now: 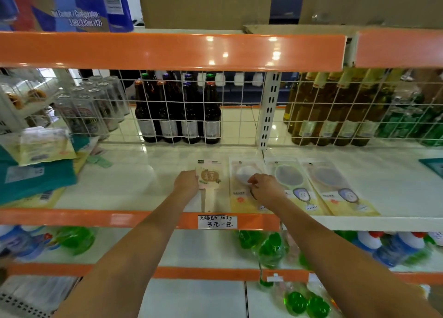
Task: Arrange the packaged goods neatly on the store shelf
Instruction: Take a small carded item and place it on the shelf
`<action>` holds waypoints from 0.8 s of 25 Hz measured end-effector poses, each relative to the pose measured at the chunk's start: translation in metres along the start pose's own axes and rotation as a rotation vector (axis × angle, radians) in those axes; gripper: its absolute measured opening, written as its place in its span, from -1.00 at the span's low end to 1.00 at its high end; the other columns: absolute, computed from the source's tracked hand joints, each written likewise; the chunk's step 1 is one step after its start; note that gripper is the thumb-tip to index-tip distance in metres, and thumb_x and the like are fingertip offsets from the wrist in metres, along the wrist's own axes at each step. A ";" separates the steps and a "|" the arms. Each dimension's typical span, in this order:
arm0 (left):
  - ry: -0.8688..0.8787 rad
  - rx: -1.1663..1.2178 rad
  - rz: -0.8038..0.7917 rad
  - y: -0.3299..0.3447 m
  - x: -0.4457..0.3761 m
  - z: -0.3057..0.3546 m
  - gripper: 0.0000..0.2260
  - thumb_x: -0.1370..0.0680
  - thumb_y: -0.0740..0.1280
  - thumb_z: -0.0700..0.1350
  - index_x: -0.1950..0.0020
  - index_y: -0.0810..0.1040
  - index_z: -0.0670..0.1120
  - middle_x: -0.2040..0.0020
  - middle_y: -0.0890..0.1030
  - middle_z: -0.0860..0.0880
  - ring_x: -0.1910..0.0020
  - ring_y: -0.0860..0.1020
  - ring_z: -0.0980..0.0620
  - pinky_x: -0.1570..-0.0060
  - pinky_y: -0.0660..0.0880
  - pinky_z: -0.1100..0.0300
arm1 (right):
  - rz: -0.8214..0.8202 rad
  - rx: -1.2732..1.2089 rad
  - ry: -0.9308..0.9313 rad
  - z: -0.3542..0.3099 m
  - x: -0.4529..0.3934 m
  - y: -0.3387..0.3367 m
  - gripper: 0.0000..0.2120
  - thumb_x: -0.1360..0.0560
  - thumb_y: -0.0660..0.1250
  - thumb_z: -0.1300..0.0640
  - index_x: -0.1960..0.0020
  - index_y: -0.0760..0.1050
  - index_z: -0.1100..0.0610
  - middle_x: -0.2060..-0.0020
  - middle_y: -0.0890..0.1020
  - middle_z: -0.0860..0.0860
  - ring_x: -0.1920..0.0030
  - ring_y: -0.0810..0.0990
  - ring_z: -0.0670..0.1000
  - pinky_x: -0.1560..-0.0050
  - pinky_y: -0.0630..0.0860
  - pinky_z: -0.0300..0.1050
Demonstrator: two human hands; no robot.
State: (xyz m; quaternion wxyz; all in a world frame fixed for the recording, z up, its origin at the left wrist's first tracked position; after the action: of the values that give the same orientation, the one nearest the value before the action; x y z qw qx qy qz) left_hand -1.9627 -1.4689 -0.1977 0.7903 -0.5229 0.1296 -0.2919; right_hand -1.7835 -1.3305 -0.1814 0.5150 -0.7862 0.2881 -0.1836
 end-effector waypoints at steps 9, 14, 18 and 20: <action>0.040 -0.182 0.061 0.001 0.003 0.008 -0.70 -0.61 0.11 -0.26 -0.31 0.43 -0.20 -0.27 0.34 -0.21 -0.15 0.48 -0.16 -0.16 0.44 0.09 | -0.021 0.007 0.000 0.000 -0.001 0.001 -0.70 -0.53 0.17 0.20 -0.23 0.49 0.10 -0.13 0.57 0.08 -0.14 0.50 0.08 -0.13 0.48 -0.07; 0.047 -0.170 0.072 0.002 0.008 0.008 -0.72 -0.62 0.11 -0.22 -0.32 0.41 -0.21 -0.26 0.35 -0.20 -0.19 0.45 -0.16 -0.15 0.42 0.06 | -0.042 0.004 0.013 -0.001 -0.004 0.000 -0.67 -0.52 0.17 0.20 -0.26 0.48 0.10 -0.17 0.55 0.08 -0.18 0.48 0.08 -0.21 0.47 -0.02; 0.084 -0.157 0.087 -0.007 0.018 -0.003 -0.68 -0.64 0.10 -0.09 -0.34 0.40 -0.17 -0.24 0.39 -0.19 -0.19 0.43 -0.15 -0.12 0.43 0.05 | -0.080 0.076 -0.004 -0.010 -0.011 0.003 -0.67 -0.55 0.15 0.12 -0.29 0.44 0.04 -0.22 0.51 0.08 -0.20 0.47 0.08 -0.25 0.43 -0.02; 0.099 -0.240 0.098 -0.015 0.026 -0.011 -0.65 -0.64 0.09 -0.04 -0.37 0.39 -0.14 -0.26 0.40 -0.17 -0.22 0.42 -0.14 -0.16 0.42 0.04 | -0.101 0.110 -0.044 -0.023 -0.015 0.006 -0.68 -0.57 0.13 0.13 -0.30 0.43 0.04 -0.24 0.50 0.06 -0.24 0.44 0.07 -0.26 0.41 -0.04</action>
State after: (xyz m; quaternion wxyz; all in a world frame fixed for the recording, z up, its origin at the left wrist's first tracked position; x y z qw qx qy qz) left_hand -1.9526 -1.4965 -0.1857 0.7281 -0.5915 0.2277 -0.2611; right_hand -1.8098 -1.3392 -0.1777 0.5538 -0.7740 0.2262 -0.2076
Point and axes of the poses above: each hand's wrist, its own x-axis away from the middle knuckle, its own y-axis out of the palm, z = x × y, the point moved 7 cm from there along -x, towards the middle knuckle
